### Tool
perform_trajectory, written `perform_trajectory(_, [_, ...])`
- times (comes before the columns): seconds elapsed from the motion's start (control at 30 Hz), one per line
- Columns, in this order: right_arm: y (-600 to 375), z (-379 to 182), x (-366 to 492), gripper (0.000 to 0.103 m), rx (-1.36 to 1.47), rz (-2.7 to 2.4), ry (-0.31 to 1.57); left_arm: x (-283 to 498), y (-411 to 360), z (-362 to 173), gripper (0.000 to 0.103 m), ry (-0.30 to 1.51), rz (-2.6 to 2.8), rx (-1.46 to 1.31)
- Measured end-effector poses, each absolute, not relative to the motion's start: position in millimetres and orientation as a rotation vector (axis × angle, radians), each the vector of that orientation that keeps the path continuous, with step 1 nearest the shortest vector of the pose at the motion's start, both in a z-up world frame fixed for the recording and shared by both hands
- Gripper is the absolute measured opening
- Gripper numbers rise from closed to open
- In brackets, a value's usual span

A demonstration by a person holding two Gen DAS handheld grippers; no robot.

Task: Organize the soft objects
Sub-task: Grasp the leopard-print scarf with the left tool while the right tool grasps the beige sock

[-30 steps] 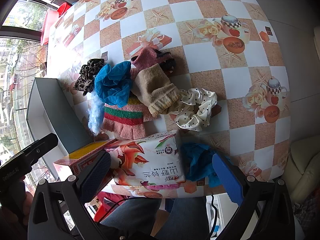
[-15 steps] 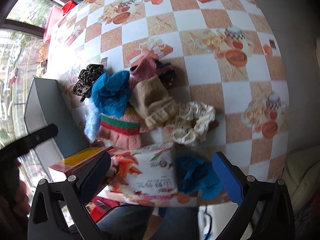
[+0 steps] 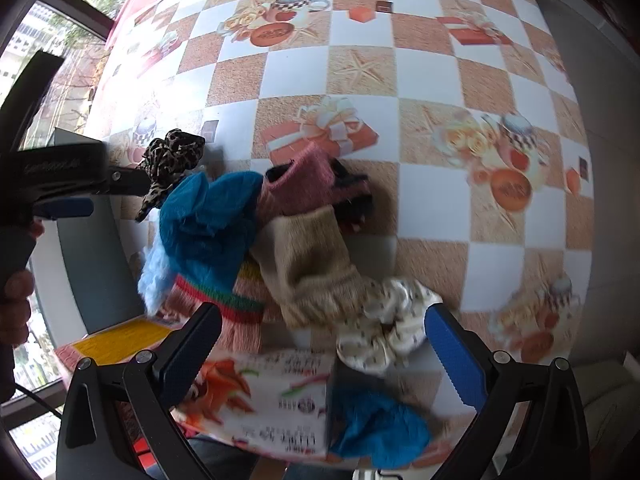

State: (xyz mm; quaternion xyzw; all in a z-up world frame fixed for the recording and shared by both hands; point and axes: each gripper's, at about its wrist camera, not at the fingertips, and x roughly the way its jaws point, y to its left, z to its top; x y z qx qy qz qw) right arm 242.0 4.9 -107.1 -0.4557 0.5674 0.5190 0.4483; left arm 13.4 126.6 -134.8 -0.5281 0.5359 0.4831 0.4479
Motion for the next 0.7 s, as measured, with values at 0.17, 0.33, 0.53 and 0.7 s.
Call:
perform_trajectory(0.17, [14,-124,231,0.102,-1.153,1.336,1.353,11,132,-159,0.103,1.321,1.191,-1.328])
perform_trajectory(0.33, [23,-144,224,0.102,-1.173,1.35,1.328,6,134,-176,0.102,1.266,1.171,-1.374])
perform_trajectory(0.53, [29,-153,235,0.062,-1.115,1.364,1.399,4,139,-202,0.074,1.289,1.196,-1.409])
perform_trajectory(0.7, [26,-152,256,0.035,-1.06,1.34,1.459,5,146,-199,0.027,1.31,1.199,-1.362])
